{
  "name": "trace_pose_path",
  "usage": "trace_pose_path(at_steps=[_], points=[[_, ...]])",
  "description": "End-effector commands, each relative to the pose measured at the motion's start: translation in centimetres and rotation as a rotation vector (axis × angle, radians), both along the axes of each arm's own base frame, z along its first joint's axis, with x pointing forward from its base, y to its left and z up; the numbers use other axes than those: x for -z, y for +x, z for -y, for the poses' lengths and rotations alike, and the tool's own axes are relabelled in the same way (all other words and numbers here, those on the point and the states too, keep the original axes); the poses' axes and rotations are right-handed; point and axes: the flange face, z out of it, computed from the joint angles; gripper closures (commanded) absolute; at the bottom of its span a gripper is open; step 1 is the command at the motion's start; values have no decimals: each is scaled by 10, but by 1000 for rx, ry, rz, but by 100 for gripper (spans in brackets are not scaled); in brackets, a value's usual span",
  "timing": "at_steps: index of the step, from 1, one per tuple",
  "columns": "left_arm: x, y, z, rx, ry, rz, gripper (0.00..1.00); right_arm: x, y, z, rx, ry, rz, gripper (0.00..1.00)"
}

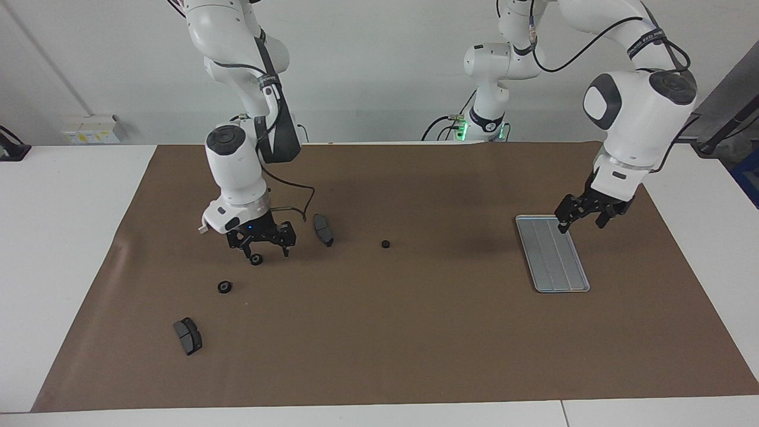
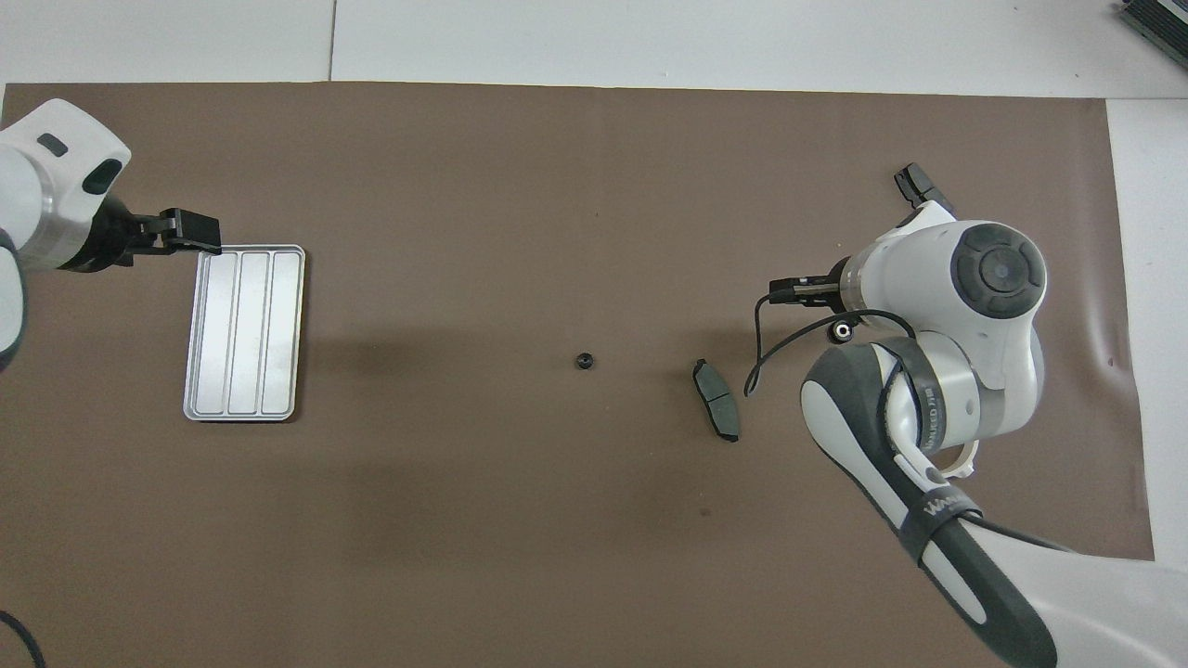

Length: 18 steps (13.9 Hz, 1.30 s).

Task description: Place bearing gear from tray to pile

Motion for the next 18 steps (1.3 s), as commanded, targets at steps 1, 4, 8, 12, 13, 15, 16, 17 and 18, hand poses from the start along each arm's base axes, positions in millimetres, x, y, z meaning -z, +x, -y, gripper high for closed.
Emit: trace_pose_path(at_steps=[1, 4, 8, 12, 13, 15, 16, 17, 18], points=[[-40, -31, 3, 35, 10, -9, 0, -21, 9, -45, 14, 27, -6, 0], [-70, -57, 5, 36, 6, -38, 0, -17, -7, -112, 43, 51, -6, 0], [-72, -72, 11, 65, 96, -107, 0, 2, -29, -201, 84, 78, -15, 0], [-71, -77, 12, 65, 96, -115, 0, 42, -60, -259, 64, 64, -26, 0], [-68, -79, 6, 56, 95, -124, 0, 44, -60, -259, 58, 62, -21, 0], [-66, -84, -4, 47, 93, -135, 0, 54, -58, -261, 50, 69, -8, 0], [-67, -83, -15, 29, 92, -133, 0, 53, -56, -259, 50, 70, -5, 0], [-68, -83, -24, 16, 91, -128, 0, 53, -55, -259, 53, 73, -3, 0], [-70, -81, -24, 15, 91, -116, 0, 54, -54, -256, 51, 71, -1, 0]])
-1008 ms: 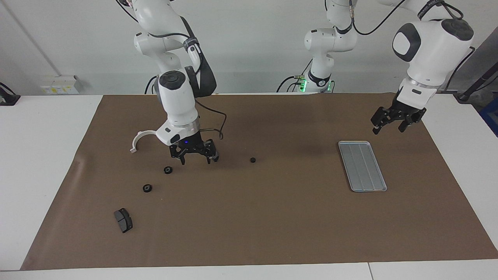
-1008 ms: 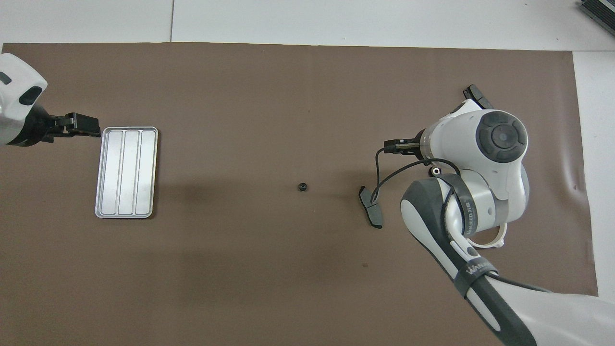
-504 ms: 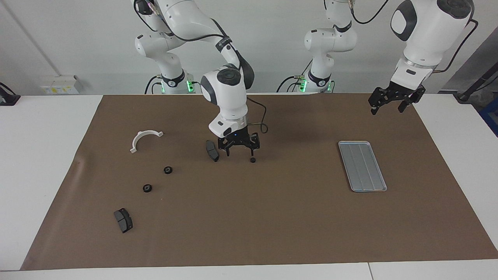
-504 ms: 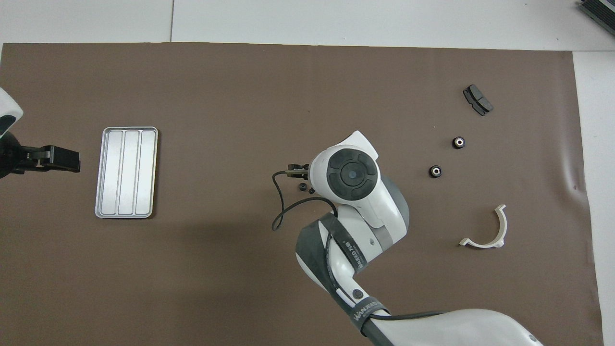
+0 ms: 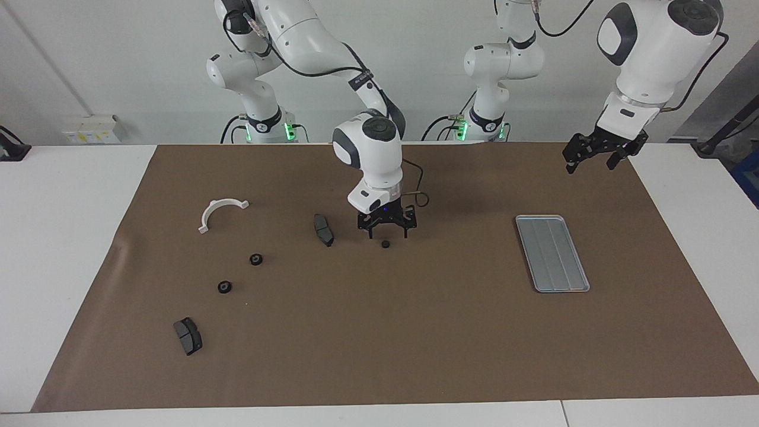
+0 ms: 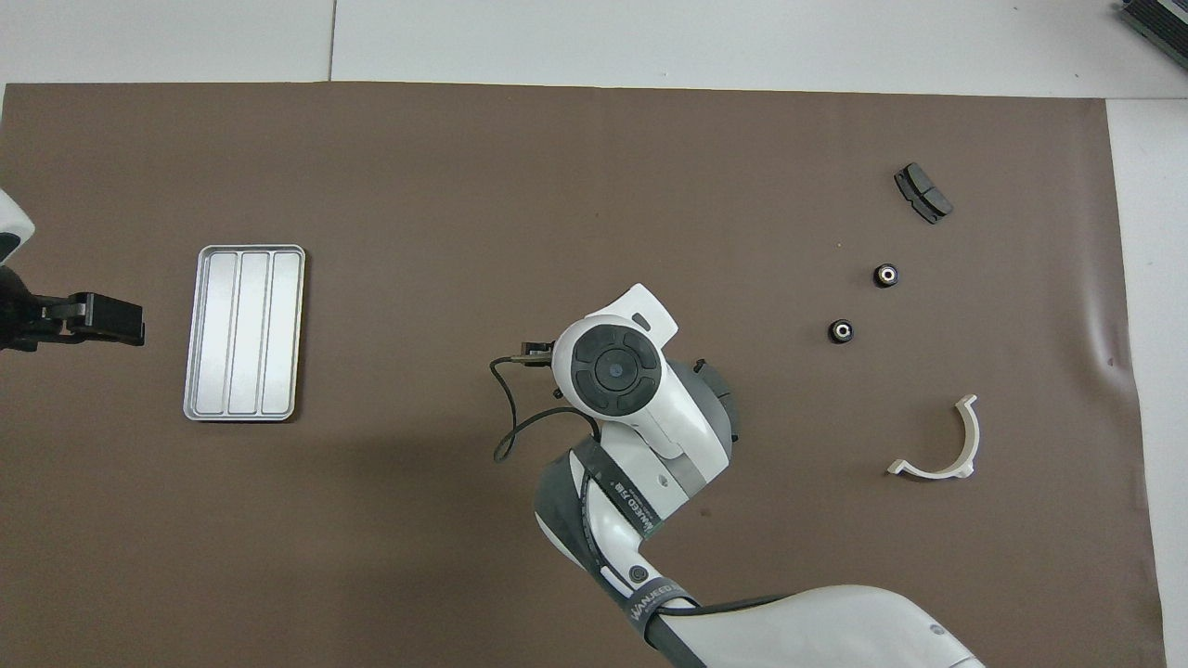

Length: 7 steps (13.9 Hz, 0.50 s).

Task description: Place bearing gear from tray to pile

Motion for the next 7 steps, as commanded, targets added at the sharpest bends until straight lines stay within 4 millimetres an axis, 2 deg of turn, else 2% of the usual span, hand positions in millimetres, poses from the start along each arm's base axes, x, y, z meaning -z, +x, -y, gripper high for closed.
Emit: trace_pose_path(at_steps=[1, 2, 4, 5, 7], points=[[-5, -5, -9, -4, 22, 32, 0, -1, 10, 3, -7, 4, 22, 0], [-7, 0, -4, -2, 20, 60, 0, 0, 12, 6, -19, 0, 21, 0], [-24, 15, 1, -8, -17, 93, 0, 4, 8, 4, -23, -5, 9, 0], [-39, 22, 1, -20, -56, 110, 0, 4, 8, 4, -23, -5, 9, 0], [-50, 41, 2, -22, -57, 64, 0, 4, 11, 7, -21, -1, 14, 0]])
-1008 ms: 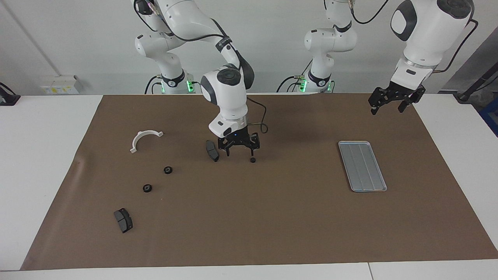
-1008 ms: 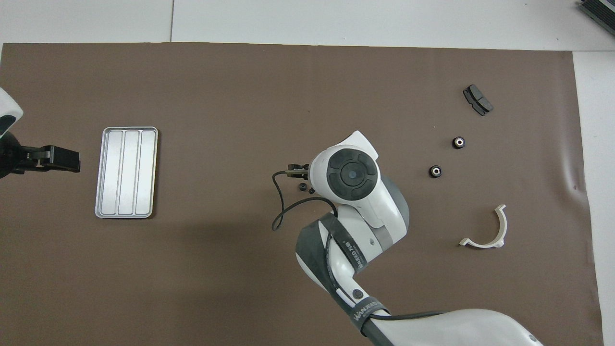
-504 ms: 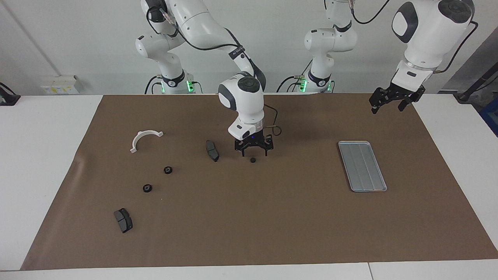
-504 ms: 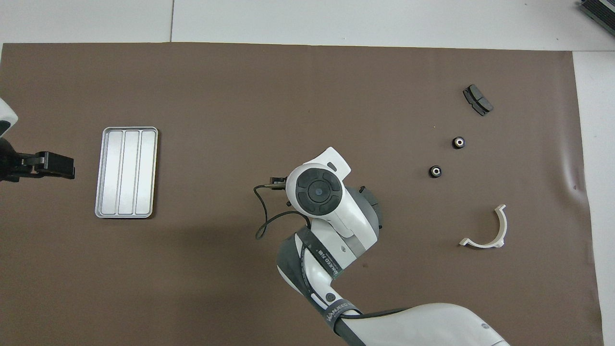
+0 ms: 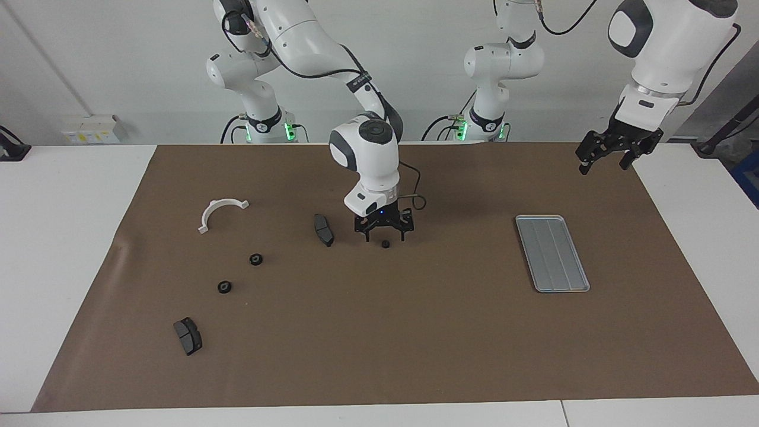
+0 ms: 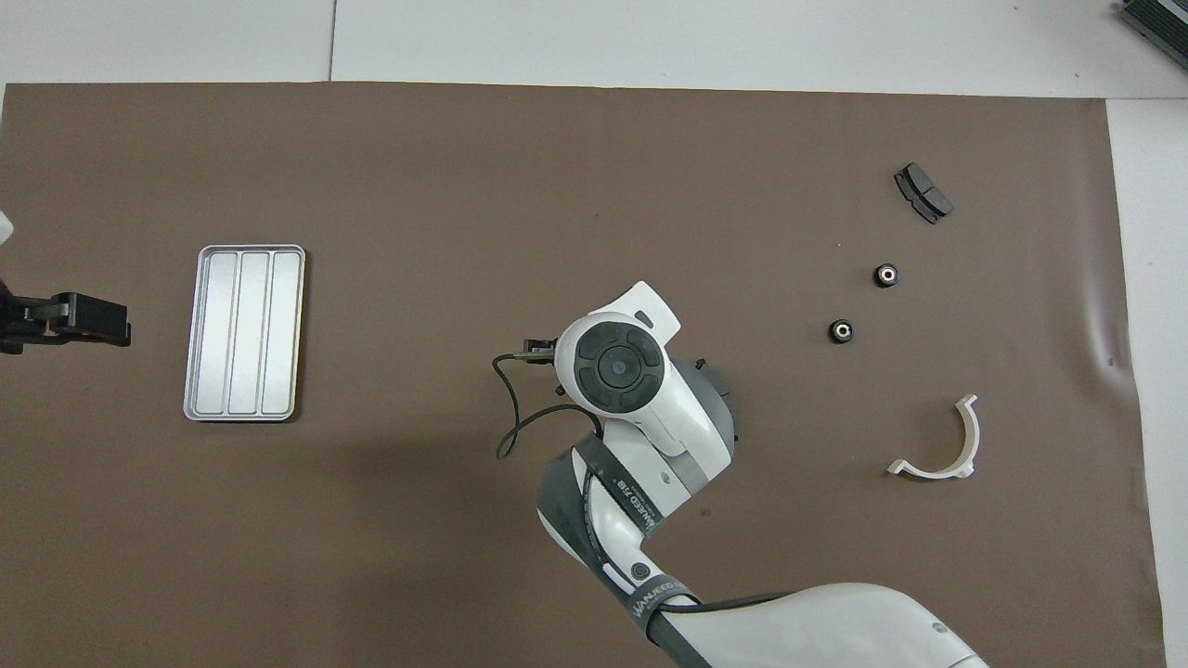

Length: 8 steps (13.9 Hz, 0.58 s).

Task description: Place bearing gear from tray to pile

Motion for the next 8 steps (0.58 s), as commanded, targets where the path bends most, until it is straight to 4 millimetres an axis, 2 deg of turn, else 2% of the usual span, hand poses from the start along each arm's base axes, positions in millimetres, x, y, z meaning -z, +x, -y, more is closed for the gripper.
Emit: trace_pose_path(at_steps=[1, 3, 4, 6, 8], points=[[-16, 38, 3, -7, -17, -56, 0, 2, 6, 1, -17, 5, 14, 3], [-21, 58, 6, -3, -13, -64, 0, 8, 1, -2, -25, -1, 5, 24], [-20, 59, 3, -6, -13, -69, 0, 15, -1, -3, -28, -9, -4, 32], [-22, 57, 1, 4, -3, -58, 0, 19, -4, -3, -32, -15, -13, 36], [-11, 49, -1, 26, -5, -80, 0, 23, -8, -5, -39, -21, -22, 37]])
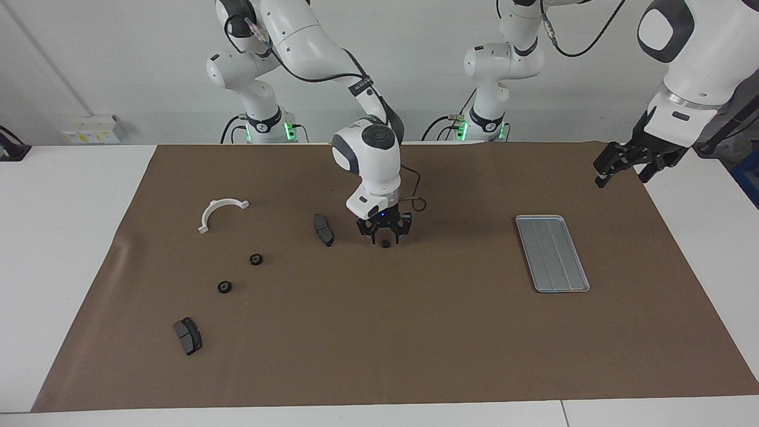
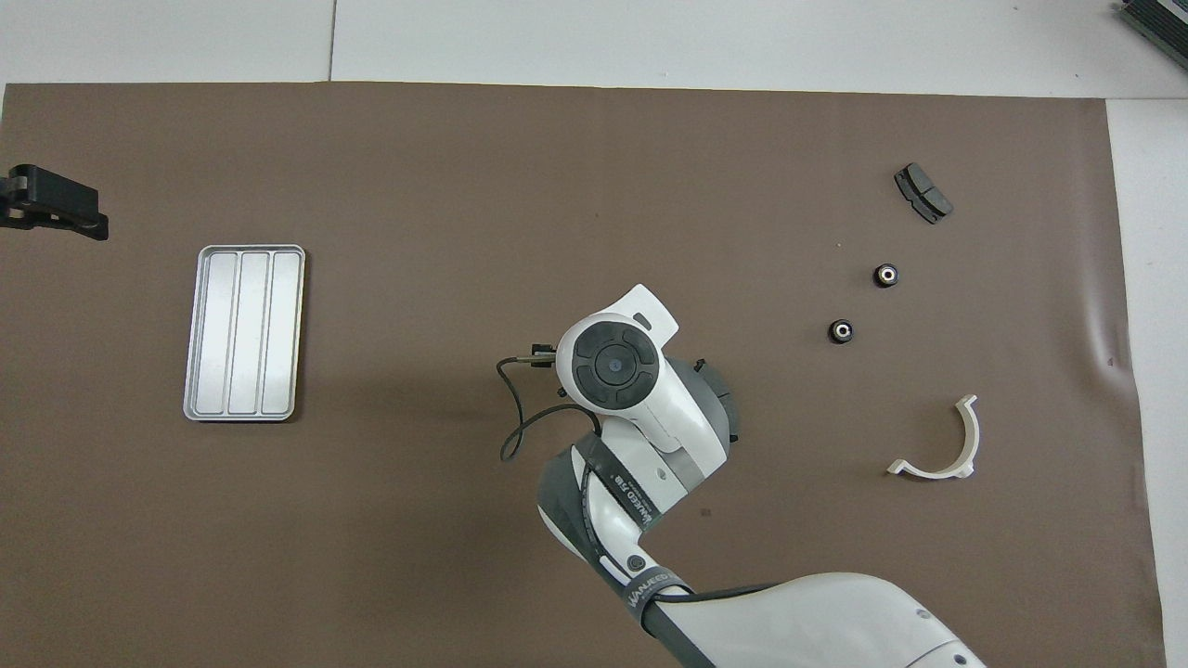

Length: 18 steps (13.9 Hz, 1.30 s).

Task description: Place bearing gear from tray to pile

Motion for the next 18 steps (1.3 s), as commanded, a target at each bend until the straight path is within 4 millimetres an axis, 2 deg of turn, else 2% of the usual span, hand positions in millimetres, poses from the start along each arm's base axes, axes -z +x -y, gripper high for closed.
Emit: trace_pose_path(at_steps=[1, 5, 8, 14, 17, 18], points=[[3, -10, -5, 35, -8, -18, 0, 7, -3, -2, -29, -4, 1, 37], [16, -19, -2, 47, -10, -16, 0, 12, -4, -3, -30, -8, -3, 45], [25, -24, 3, 53, -11, -16, 0, 13, -4, -3, -30, -9, -3, 46], [24, -23, 3, 73, -10, -1, 0, 16, -8, -4, -34, -12, -4, 50], [26, -23, 10, 111, -9, 2, 0, 17, -8, -4, -32, -13, -5, 50], [27, -23, 18, 127, -9, 0, 0, 16, -8, -4, -33, -15, -2, 50]])
